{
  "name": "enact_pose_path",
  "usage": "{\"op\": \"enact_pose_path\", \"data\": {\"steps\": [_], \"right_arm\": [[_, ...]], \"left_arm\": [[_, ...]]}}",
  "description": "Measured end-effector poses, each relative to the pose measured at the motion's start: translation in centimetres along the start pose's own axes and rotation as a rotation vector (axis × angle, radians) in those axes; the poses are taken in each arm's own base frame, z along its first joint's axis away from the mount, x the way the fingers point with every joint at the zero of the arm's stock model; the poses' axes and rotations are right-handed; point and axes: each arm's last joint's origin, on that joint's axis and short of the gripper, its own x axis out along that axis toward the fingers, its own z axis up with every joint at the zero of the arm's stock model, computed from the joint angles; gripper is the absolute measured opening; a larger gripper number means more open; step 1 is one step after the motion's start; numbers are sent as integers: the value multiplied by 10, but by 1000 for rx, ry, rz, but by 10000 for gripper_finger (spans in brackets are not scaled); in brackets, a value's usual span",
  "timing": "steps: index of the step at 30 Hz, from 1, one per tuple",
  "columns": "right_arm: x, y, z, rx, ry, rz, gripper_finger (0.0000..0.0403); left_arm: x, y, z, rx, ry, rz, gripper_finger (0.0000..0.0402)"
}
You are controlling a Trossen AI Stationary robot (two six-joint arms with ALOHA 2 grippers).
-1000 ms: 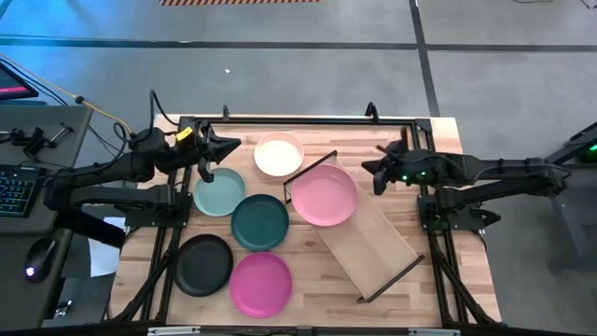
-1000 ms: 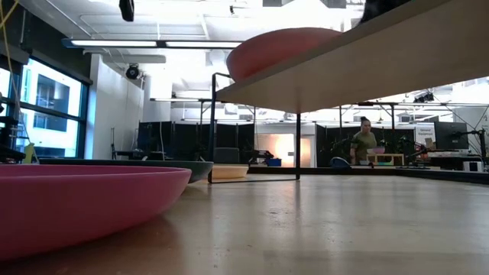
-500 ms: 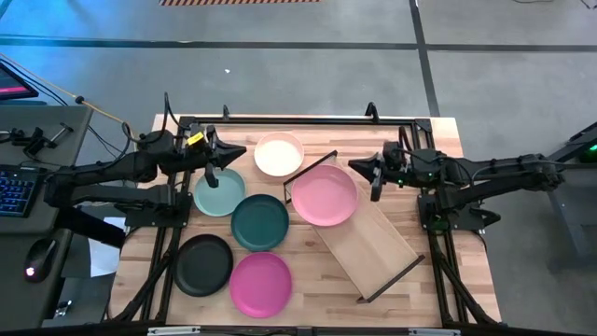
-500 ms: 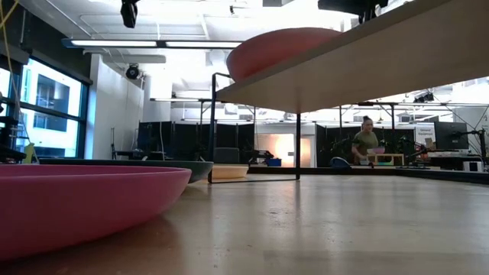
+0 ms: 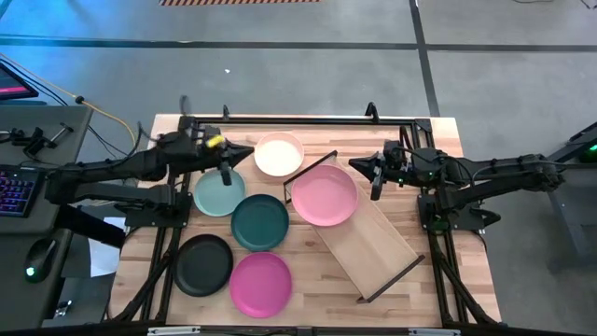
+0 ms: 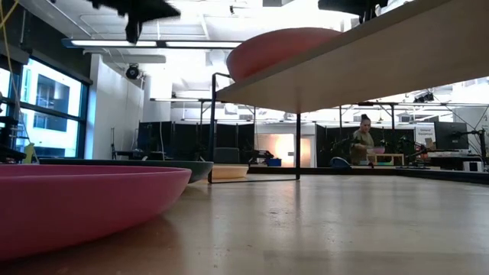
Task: Place and stack plates onto a shelf
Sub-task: Stack the blue plate on the pink plate
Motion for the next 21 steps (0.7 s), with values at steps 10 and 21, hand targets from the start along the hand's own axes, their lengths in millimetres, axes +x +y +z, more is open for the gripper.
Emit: {"op": "enact_pose_path", "data": {"steps": [10,21], "right_arm": [[1,0,-1,-3,0,-12,0],[1,-3,-3,10,21,-54,0]], "left_arm": [[-7,24,-68,-90,698,411,122],[14,50,-119,-433,643,701,185]]}}
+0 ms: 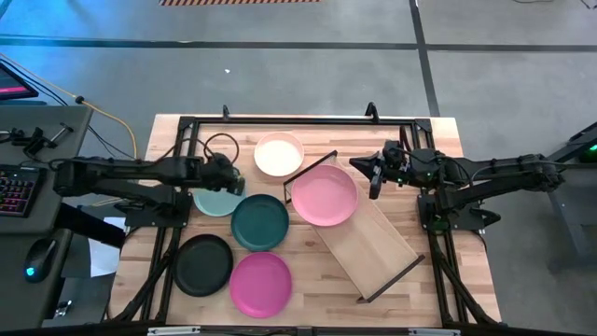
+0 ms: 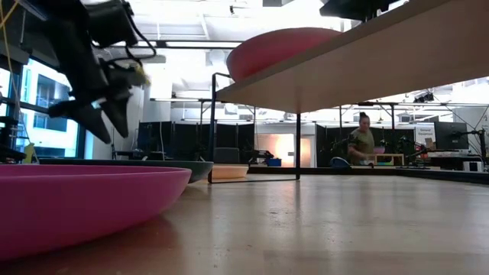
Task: Place and stack plates onto a shelf
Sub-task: Stack the blue plate on the pink plate
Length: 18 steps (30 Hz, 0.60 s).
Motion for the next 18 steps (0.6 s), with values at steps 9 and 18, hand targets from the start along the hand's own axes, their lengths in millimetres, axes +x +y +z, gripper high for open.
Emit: {"op": "enact_pose_path", "data": {"steps": [9,18], "right_arm": [[0,0,-1,-1,8,-3,0],[0,-1,-2,-7,14,-11,0]], "left_arm": [[41,-14,11,-116,26,6,186],[67,-16,5,-153,90,76,185]]}}
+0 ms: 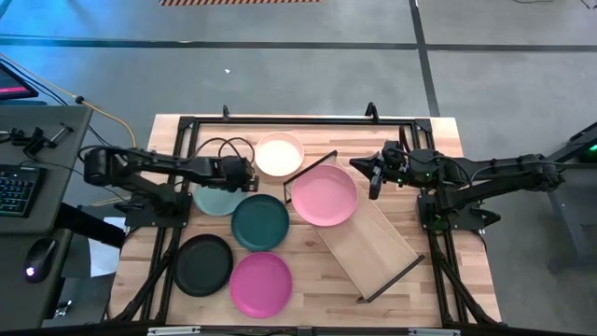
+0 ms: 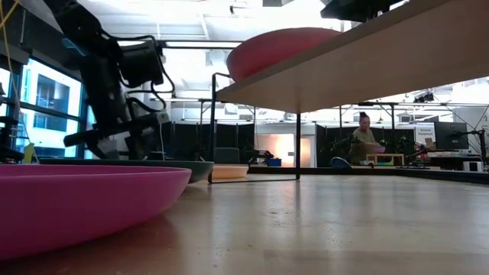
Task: Place and stack plates onto a shelf
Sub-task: Stack the blue plate on the pink plate
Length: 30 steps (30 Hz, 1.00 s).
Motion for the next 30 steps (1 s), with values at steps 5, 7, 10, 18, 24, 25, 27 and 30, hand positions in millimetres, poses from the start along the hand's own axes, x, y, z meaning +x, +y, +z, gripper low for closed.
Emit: {"op": "enact_pose_path", "data": {"steps": [5,7,10,18,24,25,27,30], "right_arm": [[0,-1,0,-2,-2,-15,0],[0,-1,0,-2,-3,-17,0],[0,-1,0,-2,-3,-17,0],[0,-1,0,-2,-2,-17,0],[0,-1,0,1,-1,-17,0],[0,-1,0,-1,-2,-18,0],[0,-1,0,-2,-4,-23,0],[-1,-1,0,-2,-14,-41,0]], "left_arm": [[6,-4,-1,14,-5,-13,135],[6,-5,-1,14,-10,-27,91],[5,-5,0,62,-13,-20,21],[-31,-24,21,240,-30,5,4],[-110,-47,56,429,-184,-42,1],[-126,-51,62,461,-219,-71,1],[-154,-61,70,537,-274,-117,1],[-195,-81,74,666,-340,-199,1]]}}
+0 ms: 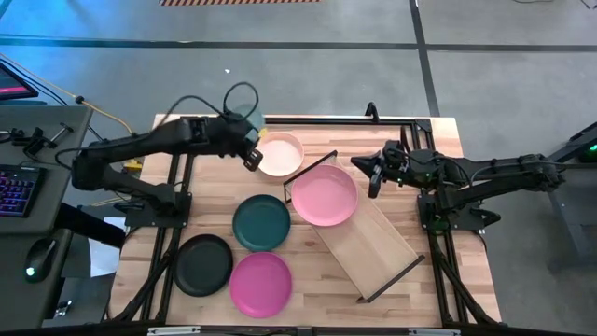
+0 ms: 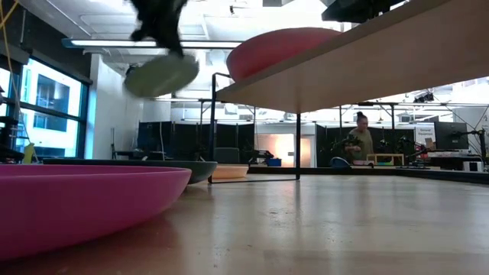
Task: Place and stack plates onto a shelf
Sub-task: Stack the blue plate on the pink plate
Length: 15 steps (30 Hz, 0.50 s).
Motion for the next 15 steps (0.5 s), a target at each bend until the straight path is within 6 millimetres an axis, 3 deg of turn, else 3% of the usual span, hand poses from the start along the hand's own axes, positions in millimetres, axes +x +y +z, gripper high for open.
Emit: {"op": "enact_pose_path", "data": {"steps": [3,7,15], "right_arm": [[-2,-1,2,5,-10,2,0],[-9,-2,6,23,-38,14,0],[-41,-12,25,6,-188,-46,0]], "left_arm": [[-19,-26,17,147,-59,-82,1],[-29,-70,25,355,-95,-191,1],[-17,-167,29,643,-177,-360,0]]}}
